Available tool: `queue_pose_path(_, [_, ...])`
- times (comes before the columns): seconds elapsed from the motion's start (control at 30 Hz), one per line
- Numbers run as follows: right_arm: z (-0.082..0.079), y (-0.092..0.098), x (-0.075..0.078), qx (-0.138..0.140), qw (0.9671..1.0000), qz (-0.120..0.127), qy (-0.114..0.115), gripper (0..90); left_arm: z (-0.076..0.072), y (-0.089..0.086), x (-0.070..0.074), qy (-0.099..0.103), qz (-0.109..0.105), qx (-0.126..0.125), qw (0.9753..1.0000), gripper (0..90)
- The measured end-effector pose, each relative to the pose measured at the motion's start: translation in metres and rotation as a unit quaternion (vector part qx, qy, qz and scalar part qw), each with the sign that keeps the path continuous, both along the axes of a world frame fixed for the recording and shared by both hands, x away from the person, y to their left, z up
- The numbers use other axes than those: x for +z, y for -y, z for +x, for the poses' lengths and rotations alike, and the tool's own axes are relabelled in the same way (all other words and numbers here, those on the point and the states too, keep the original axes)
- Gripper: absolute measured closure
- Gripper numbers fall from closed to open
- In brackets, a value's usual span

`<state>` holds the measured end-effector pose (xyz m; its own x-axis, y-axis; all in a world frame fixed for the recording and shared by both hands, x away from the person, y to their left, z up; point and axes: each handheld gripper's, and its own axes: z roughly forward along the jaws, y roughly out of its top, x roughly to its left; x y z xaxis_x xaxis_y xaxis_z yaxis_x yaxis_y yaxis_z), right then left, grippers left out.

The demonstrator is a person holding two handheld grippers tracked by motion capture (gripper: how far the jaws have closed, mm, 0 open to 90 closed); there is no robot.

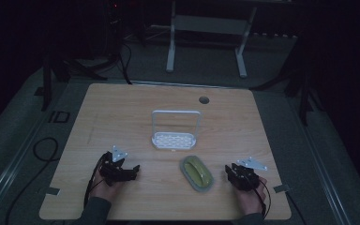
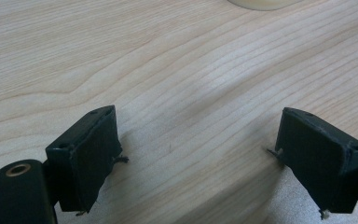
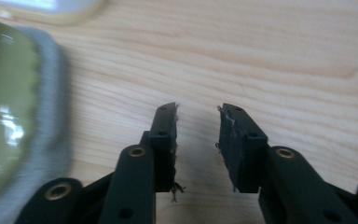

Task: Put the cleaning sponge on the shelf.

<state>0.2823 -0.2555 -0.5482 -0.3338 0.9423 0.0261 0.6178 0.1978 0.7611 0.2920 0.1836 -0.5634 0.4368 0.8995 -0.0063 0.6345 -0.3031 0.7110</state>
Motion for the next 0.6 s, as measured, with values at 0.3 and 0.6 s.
queue_pose_path(0.3, [-0.013,-0.016,0.022,0.032,0.9985,-0.011,0.044,82.8,0.0,0.0,0.0,0.0,0.0,0.0,1.0,13.5])
queue_pose_path(0.6, [-0.014,-0.035,0.038,0.061,0.9967,0.001,0.054,89.9,0.0,0.0,0.0,0.0,0.0,0.0,1.0,13.5])
